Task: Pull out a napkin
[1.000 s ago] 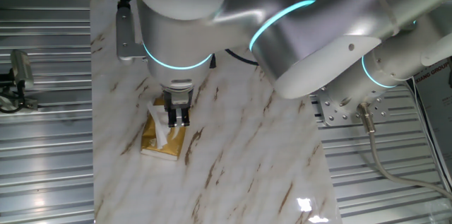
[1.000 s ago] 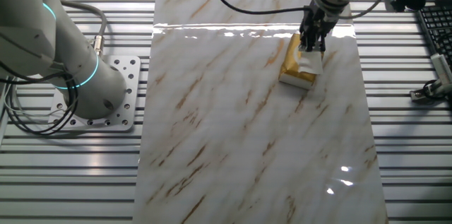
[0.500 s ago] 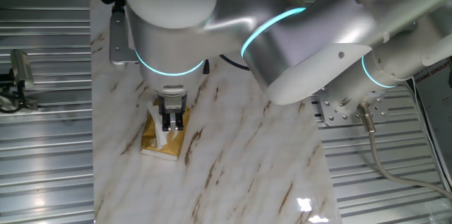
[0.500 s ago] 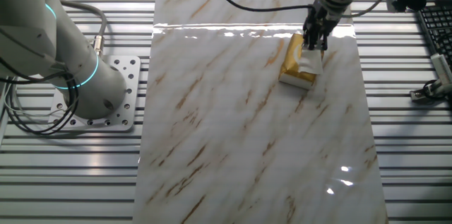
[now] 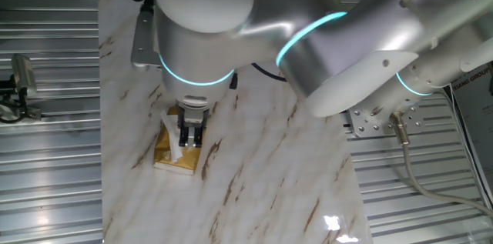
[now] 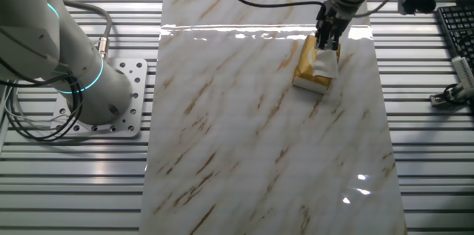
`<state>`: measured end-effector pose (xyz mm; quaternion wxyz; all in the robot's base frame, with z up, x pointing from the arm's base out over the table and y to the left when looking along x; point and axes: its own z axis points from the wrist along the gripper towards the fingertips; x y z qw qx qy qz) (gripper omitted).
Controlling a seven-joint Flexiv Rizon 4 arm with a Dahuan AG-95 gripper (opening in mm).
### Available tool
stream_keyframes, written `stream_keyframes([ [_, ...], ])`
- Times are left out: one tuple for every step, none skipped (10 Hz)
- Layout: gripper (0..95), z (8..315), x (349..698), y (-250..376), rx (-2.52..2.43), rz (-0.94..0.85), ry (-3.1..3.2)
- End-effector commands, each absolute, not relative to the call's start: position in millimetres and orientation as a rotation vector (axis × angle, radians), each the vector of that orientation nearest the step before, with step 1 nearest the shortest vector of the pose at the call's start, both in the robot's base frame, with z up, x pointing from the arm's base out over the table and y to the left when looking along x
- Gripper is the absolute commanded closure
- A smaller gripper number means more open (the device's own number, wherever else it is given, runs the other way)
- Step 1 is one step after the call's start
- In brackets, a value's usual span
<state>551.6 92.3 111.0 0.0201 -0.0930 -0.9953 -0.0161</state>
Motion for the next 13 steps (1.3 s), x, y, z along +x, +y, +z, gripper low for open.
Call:
stream_keyframes([
  [95.0, 114, 551, 91, -0.273, -0.050, -3.068],
  [95.0, 117, 548, 88, -0.261, -0.057, -3.066],
  [95.0, 118, 546, 86, -0.255, -0.058, -3.065],
  [95.0, 117, 544, 84, -0.254, -0.057, -3.068],
  [95.0, 116, 542, 83, -0.251, -0.058, -3.070],
  [95.0, 115, 539, 81, -0.235, -0.062, -3.072],
  [95.0, 115, 539, 81, -0.226, -0.064, -3.073],
  [95.0, 115, 540, 81, -0.217, -0.060, -3.073],
  [95.0, 115, 541, 82, -0.219, -0.063, -3.072],
  [95.0, 117, 543, 84, -0.226, -0.066, -3.072],
  [95.0, 118, 549, 88, -0.246, -0.063, -3.067],
  [95.0, 120, 554, 93, -0.261, -0.061, -3.061],
  [95.0, 120, 557, 96, -0.270, -0.059, -3.060],
])
